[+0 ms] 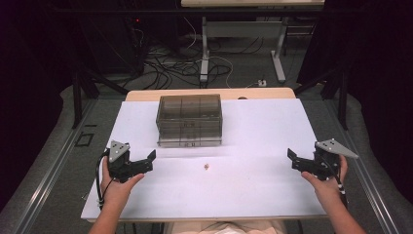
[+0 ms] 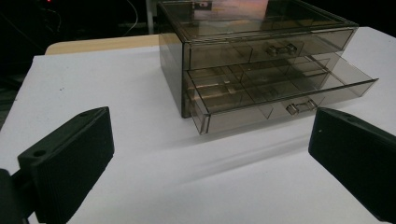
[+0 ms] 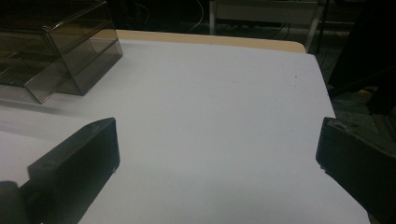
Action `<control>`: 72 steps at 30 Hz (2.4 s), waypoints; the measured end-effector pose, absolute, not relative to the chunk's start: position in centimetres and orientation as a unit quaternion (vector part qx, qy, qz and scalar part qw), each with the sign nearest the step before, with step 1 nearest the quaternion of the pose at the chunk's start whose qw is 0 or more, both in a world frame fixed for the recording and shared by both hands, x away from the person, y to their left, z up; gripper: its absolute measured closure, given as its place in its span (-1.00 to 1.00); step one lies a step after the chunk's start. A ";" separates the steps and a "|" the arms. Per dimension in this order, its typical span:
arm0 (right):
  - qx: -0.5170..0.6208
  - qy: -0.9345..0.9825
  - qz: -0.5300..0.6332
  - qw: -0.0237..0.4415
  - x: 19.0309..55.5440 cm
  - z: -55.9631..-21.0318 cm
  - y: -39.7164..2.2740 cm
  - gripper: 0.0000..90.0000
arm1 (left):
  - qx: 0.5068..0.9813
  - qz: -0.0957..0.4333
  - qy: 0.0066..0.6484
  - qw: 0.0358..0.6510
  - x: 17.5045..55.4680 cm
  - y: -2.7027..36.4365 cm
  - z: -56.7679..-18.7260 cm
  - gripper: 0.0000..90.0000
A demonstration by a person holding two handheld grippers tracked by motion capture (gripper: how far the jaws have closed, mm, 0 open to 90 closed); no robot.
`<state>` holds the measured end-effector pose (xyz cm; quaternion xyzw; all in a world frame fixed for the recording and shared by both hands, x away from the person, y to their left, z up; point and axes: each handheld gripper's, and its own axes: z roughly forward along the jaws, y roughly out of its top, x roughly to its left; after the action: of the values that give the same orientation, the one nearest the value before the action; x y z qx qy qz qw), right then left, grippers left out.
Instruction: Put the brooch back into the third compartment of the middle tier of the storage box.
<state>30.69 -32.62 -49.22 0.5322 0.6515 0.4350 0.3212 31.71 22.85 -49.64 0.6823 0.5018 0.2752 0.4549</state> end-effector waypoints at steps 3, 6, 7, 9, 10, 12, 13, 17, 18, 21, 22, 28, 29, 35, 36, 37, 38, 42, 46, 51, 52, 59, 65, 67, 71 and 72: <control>0.529 0.658 0.429 0.322 30.8 -49.5 -32.6 -1.00 | 0.679 0.272 0.505 0.459 31.7 22.6 -49.7 -0.99; 0.532 0.657 0.429 0.319 31.0 -49.8 -32.4 -1.00 | 0.677 0.265 0.505 0.466 31.8 22.0 -49.4 -0.99; 0.530 0.658 0.429 0.320 31.0 -49.8 -32.4 -1.00 | 0.679 0.259 0.504 0.467 31.8 21.8 -49.3 -0.99; 0.528 0.662 0.425 0.320 31.0 -49.8 -32.4 -1.00 | 0.678 0.255 0.504 0.470 31.8 21.6 -49.3 -0.99; 0.526 0.663 0.425 0.321 31.0 -49.8 -32.4 -1.00 | 0.684 0.249 0.501 0.468 31.8 21.1 -49.2 -0.99; 0.525 0.662 0.425 0.325 31.0 -49.8 -32.4 -1.00 | 0.687 0.249 0.495 0.470 31.7 20.7 -49.0 -0.99; 0.521 0.661 0.428 0.329 31.0 -49.9 -32.4 -1.00 | 0.688 0.245 0.494 0.472 31.7 20.5 -48.9 -0.99; 0.516 0.664 0.427 0.332 31.0 -49.8 -32.4 -1.00 | 0.690 0.232 0.487 0.482 31.7 19.8 -48.5 -0.99; 0.516 0.664 0.427 0.333 31.0 -49.8 -32.3 -1.00 | 0.690 0.232 0.487 0.482 31.7 19.8 -48.5 -0.99; 0.517 0.665 0.425 0.333 30.9 -49.8 -32.3 -1.00 | 0.694 0.222 0.483 0.486 31.9 19.1 -48.3 -0.99; 0.515 0.665 0.427 0.333 31.0 -49.9 -32.3 -1.00 | 0.695 0.221 0.483 0.485 31.9 18.9 -48.2 -0.99; 0.521 0.660 0.431 0.329 31.0 -50.0 -32.1 -0.99 | 0.700 0.217 0.480 0.483 32.2 18.0 -47.9 -0.99; 0.518 0.661 0.431 0.330 31.0 -50.0 -32.0 -0.99 | 0.701 0.217 0.479 0.482 32.2 17.8 -47.8 -0.98; 0.516 0.667 0.427 0.326 31.0 -50.0 -31.7 -0.98 | 0.703 0.212 0.473 0.487 32.5 16.6 -47.0 -0.96; 0.514 0.669 0.426 0.327 31.0 -50.0 -31.7 -0.98 | 0.704 0.213 0.471 0.486 32.6 16.4 -46.9 -0.96; 0.513 0.669 0.427 0.328 31.0 -50.0 -31.7 -0.98 | 0.705 0.215 0.470 0.486 32.7 16.3 -46.8 -0.96; 0.515 0.670 0.424 0.326 30.9 -50.0 -31.7 -0.98 | 0.705 0.214 0.471 0.485 32.7 16.1 -46.7 -0.95; 0.519 0.667 0.422 0.328 30.9 -49.9 -31.9 -0.97 | 0.701 0.210 0.475 0.488 32.9 15.5 -46.6 -0.92; 0.517 0.667 0.424 0.329 31.0 -50.0 -31.9 -0.97 | 0.701 0.206 0.474 0.491 33.2 14.5 -46.4 -0.92; 0.515 0.666 0.426 0.330 31.1 -50.1 -31.9 -0.96 | 0.705 0.197 0.472 0.492 33.5 13.5 -46.4 -0.90; 0.515 0.666 0.426 0.330 31.1 -50.1 -31.9 -0.96 | 0.706 0.195 0.471 0.491 33.5 13.3 -46.4 -0.89; 0.516 0.672 0.421 0.323 31.0 -50.1 -31.9 -0.96 | 0.711 0.190 0.470 0.487 33.9 12.1 -46.6 -0.81; 0.515 0.669 0.426 0.324 31.0 -50.1 -31.9 -0.94 | 0.715 0.189 0.473 0.479 34.1 11.2 -46.9 -0.66; 0.517 0.672 0.424 0.319 31.0 -50.1 -31.9 -0.94 | 0.717 0.187 0.474 0.476 34.3 10.7 -47.0 -0.65; 0.516 0.673 0.422 0.320 31.0 -50.1 -32.0 -0.93 | 0.718 0.180 0.477 0.473 34.6 10.3 -47.2 -0.64; 0.515 0.671 0.426 0.322 31.1 -50.2 -32.0 -0.93 | 0.716 0.175 0.480 0.475 34.6 10.1 -47.3 -0.63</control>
<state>31.09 -31.95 -50.17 0.5148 0.6706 0.4263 0.3217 34.59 10.13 -47.30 0.7161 0.4804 0.1752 0.4751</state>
